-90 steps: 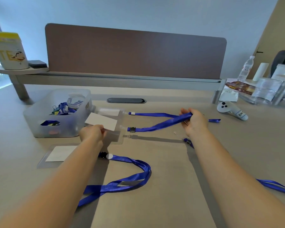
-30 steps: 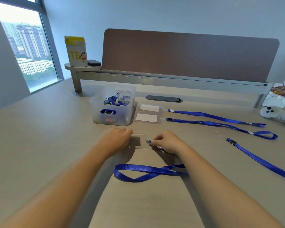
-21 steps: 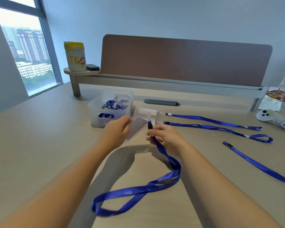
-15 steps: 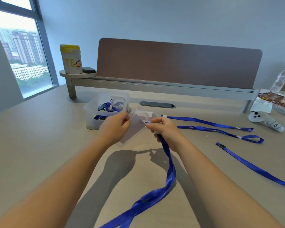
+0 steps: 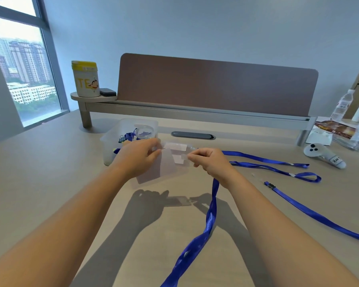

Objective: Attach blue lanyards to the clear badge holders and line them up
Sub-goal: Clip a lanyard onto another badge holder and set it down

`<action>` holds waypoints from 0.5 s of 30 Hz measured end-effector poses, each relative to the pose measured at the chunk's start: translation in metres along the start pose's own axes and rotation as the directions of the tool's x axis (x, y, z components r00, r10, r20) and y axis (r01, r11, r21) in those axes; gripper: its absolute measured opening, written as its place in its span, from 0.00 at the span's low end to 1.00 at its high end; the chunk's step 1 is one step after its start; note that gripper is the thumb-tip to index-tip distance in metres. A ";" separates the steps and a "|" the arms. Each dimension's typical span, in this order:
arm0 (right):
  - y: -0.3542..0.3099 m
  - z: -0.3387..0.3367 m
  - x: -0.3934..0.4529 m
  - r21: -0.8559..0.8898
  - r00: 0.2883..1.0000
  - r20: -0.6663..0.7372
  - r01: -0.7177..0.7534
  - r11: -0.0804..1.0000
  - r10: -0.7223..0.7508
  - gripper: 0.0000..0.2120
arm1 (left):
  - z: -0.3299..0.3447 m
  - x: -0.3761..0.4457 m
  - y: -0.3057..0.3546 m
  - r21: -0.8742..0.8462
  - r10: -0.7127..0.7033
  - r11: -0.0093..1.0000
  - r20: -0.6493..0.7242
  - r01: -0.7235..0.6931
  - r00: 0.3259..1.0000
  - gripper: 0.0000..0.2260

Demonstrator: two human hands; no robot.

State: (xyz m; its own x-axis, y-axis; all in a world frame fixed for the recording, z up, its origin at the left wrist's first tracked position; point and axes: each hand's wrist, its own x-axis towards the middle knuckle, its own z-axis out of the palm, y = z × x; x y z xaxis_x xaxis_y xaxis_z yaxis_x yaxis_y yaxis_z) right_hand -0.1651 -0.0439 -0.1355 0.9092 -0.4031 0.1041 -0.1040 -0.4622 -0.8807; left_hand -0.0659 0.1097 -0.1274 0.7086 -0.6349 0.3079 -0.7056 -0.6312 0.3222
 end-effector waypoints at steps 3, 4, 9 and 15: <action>-0.001 0.002 0.000 0.015 1.000 -0.008 0.007 1.000 -0.007 0.12 | 0.003 0.004 -0.001 0.041 -0.025 0.999 -0.044 0.027 0.999 0.14; -0.002 0.002 0.000 0.029 1.000 -0.014 0.002 1.000 -0.002 0.12 | 0.005 0.005 -0.001 0.029 -0.046 0.998 -0.053 0.048 0.998 0.15; -0.010 0.006 0.004 0.099 0.999 -0.027 -0.038 0.994 0.041 0.09 | 0.011 0.004 0.007 -0.178 -0.088 0.982 -0.137 0.062 0.987 0.19; -0.013 0.012 0.007 0.181 0.992 -0.080 -0.081 0.980 0.097 0.11 | 0.021 -0.003 0.027 -0.317 0.042 0.945 -0.140 -0.085 0.989 0.18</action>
State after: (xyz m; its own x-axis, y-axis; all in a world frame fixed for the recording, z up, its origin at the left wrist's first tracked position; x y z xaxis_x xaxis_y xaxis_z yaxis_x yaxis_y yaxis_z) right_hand -0.1529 -0.0309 -0.1291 0.8595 -0.5081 0.0552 -0.1026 -0.2774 -0.9552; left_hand -0.0875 0.0849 -0.1386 0.6727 -0.5925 0.4433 -0.7236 -0.4013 0.5616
